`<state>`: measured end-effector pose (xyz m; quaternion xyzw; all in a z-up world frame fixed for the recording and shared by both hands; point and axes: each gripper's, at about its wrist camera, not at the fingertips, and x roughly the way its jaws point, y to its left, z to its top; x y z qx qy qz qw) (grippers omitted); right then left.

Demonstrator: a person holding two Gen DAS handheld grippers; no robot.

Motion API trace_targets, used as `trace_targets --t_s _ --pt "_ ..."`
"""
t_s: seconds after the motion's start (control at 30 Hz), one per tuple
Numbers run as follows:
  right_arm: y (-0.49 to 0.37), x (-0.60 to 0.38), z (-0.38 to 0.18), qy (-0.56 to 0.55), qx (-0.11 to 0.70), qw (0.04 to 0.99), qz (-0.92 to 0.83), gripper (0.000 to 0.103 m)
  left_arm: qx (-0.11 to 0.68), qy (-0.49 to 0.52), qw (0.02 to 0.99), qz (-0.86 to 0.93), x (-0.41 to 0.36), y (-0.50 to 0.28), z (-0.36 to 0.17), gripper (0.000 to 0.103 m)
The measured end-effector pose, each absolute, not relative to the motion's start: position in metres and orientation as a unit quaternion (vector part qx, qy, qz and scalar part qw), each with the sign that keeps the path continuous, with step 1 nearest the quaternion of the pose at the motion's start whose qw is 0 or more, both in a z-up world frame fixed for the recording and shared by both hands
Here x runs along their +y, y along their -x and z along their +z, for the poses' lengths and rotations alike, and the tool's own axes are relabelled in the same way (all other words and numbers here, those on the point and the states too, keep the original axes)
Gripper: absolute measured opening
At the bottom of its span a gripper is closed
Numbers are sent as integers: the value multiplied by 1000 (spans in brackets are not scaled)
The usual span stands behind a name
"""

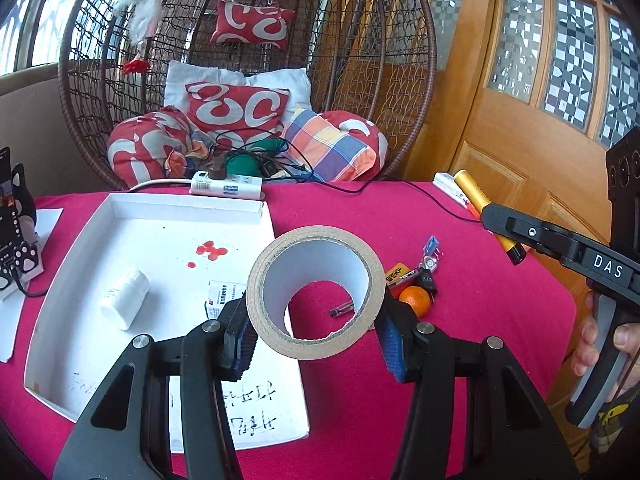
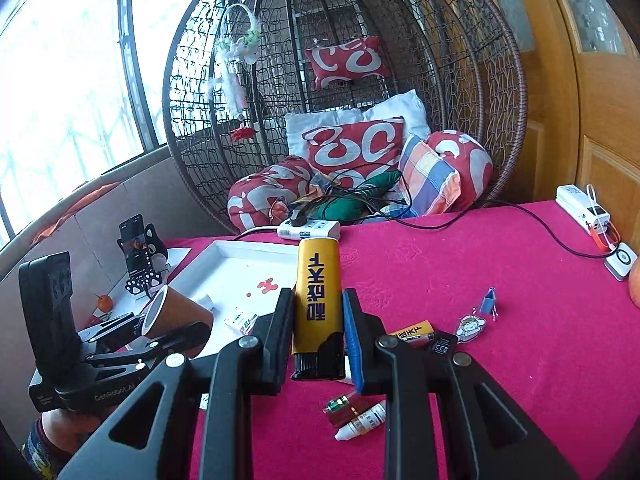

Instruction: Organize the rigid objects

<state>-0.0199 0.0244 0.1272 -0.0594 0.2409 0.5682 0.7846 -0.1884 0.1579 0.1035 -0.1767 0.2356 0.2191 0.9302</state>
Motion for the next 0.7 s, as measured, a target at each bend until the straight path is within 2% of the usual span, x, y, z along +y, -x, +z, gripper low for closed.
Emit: trace_targets --t_s 0.7 --pt "76 98 131 124 225 736 626 23 208 216 914 274 201 229 99 51"
